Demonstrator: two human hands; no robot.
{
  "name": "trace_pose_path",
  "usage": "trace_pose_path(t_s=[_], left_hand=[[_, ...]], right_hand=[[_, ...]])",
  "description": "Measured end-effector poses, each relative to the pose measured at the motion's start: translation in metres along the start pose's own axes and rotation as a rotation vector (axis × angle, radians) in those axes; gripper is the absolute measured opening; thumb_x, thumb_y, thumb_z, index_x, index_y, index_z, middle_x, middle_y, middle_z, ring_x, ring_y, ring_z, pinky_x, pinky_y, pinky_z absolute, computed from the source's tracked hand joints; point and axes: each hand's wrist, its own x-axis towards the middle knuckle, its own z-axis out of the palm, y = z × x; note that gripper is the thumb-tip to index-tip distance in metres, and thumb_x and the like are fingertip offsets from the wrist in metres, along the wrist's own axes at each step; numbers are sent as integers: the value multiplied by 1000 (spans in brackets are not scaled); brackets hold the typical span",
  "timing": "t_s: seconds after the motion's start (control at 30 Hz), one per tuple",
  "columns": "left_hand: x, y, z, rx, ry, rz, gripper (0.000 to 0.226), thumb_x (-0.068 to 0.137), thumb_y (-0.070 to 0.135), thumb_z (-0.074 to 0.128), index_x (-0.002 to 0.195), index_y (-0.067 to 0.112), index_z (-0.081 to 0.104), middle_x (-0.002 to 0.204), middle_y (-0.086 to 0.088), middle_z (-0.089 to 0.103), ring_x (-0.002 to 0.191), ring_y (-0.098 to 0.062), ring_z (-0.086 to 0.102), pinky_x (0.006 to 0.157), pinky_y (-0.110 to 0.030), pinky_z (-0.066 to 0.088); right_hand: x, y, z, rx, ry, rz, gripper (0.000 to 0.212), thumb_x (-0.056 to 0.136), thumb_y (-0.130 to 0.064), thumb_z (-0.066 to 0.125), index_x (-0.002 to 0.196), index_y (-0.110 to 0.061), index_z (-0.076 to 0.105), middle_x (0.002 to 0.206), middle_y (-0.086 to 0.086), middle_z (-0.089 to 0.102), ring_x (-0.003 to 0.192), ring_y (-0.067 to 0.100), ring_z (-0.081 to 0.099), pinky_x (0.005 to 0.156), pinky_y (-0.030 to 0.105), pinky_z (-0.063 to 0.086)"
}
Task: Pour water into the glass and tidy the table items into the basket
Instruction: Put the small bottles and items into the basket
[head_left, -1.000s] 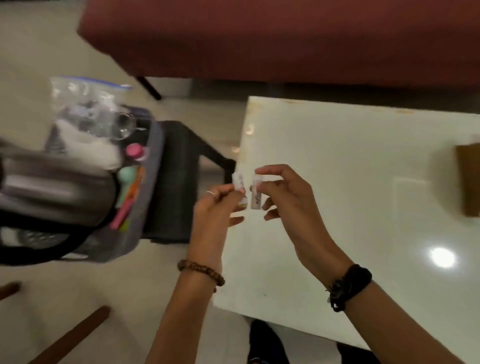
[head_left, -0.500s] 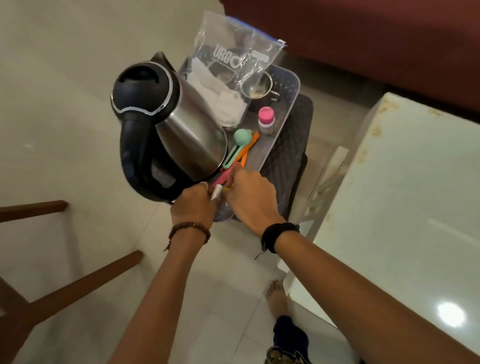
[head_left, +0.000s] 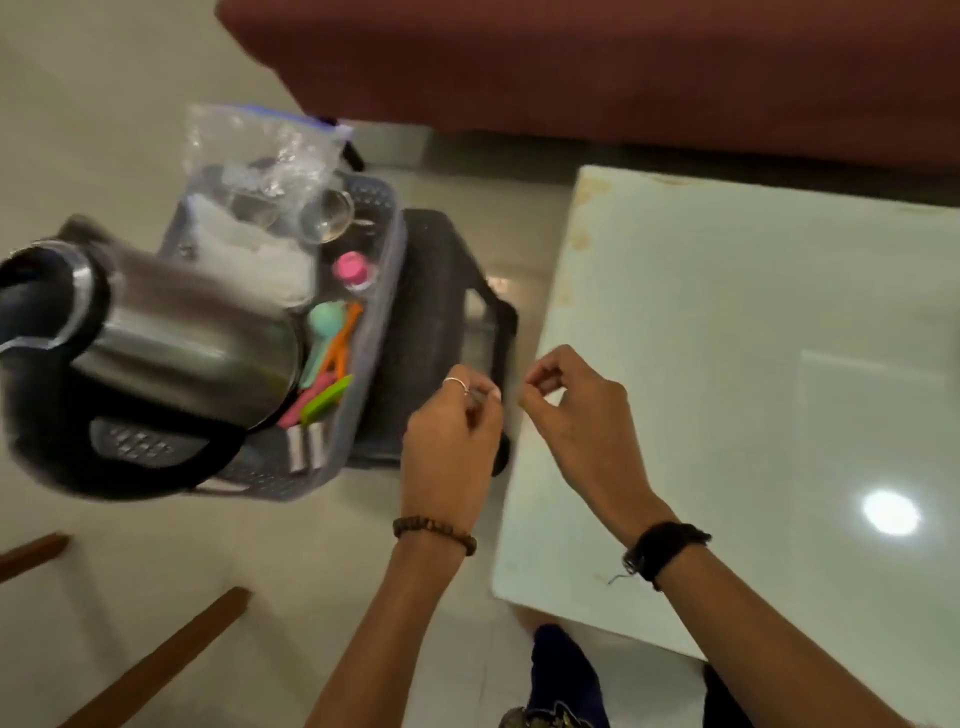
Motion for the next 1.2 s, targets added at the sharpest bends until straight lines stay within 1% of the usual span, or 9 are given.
trace_pose_path(t_s=[0.17,0.4,0.5,0.6,0.73,0.87,0.97,1.1,1.2], left_hand=[[-30,89,127,-75,-339,48,19,86,18,54,73,31,51,55,4,54,56,-16,54,58,-22,48],[-113,221,308,6,-703,233,9,88,20,50,83,18,57,48,3,42,63,-29,63,61,-36,49],[-161,273,379,46,-826,323,10,89,23,51,84,17,57,46,4,36,63,-31,62,59,-36,48],[-201,311,443,100,-915,416,7,88,24,53,85,18,57,48,6,39,51,-18,52,54,-28,43],[-248,350,516,235,-1017,587,6,88,20,52,91,17,56,61,7,42,49,-6,40,48,-21,34],[-279,377,576,396,-1062,899,19,89,13,49,107,19,54,111,1,49,97,-15,53,68,-27,44],[-288,388,624,557,-1111,1111,60,87,3,51,138,25,29,154,-6,10,131,-25,31,99,-37,39],[-285,403,673,746,-1011,1274,93,79,-21,37,144,33,-2,156,-7,-13,143,-28,0,117,-44,7],[-281,408,698,855,-967,1309,77,82,-15,38,143,27,17,156,-7,9,143,-26,8,116,-43,6]], right_hand=[[-33,93,-135,105,256,247,6,82,-19,63,84,-22,58,81,-8,67,50,7,52,53,26,44],[-109,210,-308,165,615,486,5,83,-17,61,85,-21,59,82,-5,69,63,31,60,58,45,53],[-145,258,-372,172,750,578,3,85,-21,60,87,-21,59,82,-10,66,60,27,60,60,45,54],[-176,301,-422,143,822,650,4,87,-25,57,89,-22,58,82,-14,64,58,24,60,59,41,52],[-215,355,-475,72,898,725,6,89,-21,53,93,-21,58,85,-12,62,56,12,58,50,24,40],[-244,398,-511,-27,977,784,8,91,-16,52,97,-17,58,93,-10,63,72,7,59,53,16,34],[-254,424,-525,-51,1026,814,11,91,-15,50,99,-15,58,102,-5,65,77,10,57,58,21,36],[-259,451,-531,-97,1047,857,12,93,-20,48,104,-16,51,107,-1,60,70,14,55,52,21,32],[-258,465,-535,-138,1004,917,24,92,-21,50,115,-16,46,113,3,53,70,16,52,50,24,34]])
